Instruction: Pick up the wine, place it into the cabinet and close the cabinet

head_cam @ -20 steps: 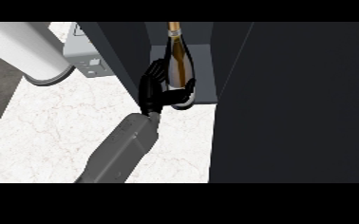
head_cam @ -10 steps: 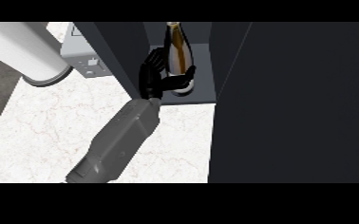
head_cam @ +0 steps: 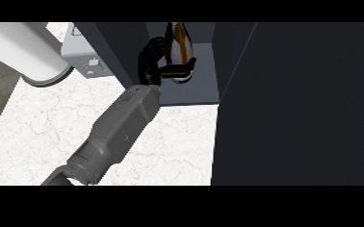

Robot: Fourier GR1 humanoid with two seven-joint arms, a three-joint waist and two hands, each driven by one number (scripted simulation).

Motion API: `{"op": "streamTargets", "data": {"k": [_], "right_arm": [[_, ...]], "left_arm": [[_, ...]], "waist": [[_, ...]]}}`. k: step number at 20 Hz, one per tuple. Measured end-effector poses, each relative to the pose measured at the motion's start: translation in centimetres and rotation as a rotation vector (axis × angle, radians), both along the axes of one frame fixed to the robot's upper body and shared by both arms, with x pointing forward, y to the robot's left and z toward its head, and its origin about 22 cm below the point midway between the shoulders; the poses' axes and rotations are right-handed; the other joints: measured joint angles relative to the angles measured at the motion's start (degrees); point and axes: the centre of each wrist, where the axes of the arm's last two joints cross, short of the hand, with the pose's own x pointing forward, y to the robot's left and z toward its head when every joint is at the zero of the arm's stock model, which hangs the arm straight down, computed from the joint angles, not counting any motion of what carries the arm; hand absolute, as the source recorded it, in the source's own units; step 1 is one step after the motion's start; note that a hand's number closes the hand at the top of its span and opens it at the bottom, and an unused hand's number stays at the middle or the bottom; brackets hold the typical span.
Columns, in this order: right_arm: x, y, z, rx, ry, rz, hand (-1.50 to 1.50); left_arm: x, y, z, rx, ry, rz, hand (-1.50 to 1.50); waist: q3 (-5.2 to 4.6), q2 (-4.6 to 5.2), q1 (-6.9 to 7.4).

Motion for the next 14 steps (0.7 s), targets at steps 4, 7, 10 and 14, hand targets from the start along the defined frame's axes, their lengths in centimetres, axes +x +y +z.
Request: {"op": "streamTargets", "data": {"k": [4, 7, 10, 14], "right_arm": [[0.1, 0.2, 0.1, 0.006, -0.002, 0.006, -1.5], [0.1, 0.3, 0.0, 0.012, -0.006, 0.018, -1.5], [0.1, 0.3, -0.1, 0.015, -0.006, 0.023, -1.5], [0.1, 0.3, -0.1, 0.013, -0.005, 0.027, -1.5]], "left_arm": [[1.0, 0.4, 0.6, 0.09, -0.003, 0.058, -1.5], [1.6, 0.8, 1.2, 0.166, -0.022, 0.09, -1.5], [2.2, 1.0, 1.9, 0.23, -0.026, 0.113, -1.5], [2.4, 1.2, 1.9, 0.285, -0.013, 0.117, -1.5]], "waist": [[-0.02, 0.15, -0.24], [0.02, -0.02, -0.56], [0.04, -0.05, -0.92], [0.09, -0.1, -1.05]]}}
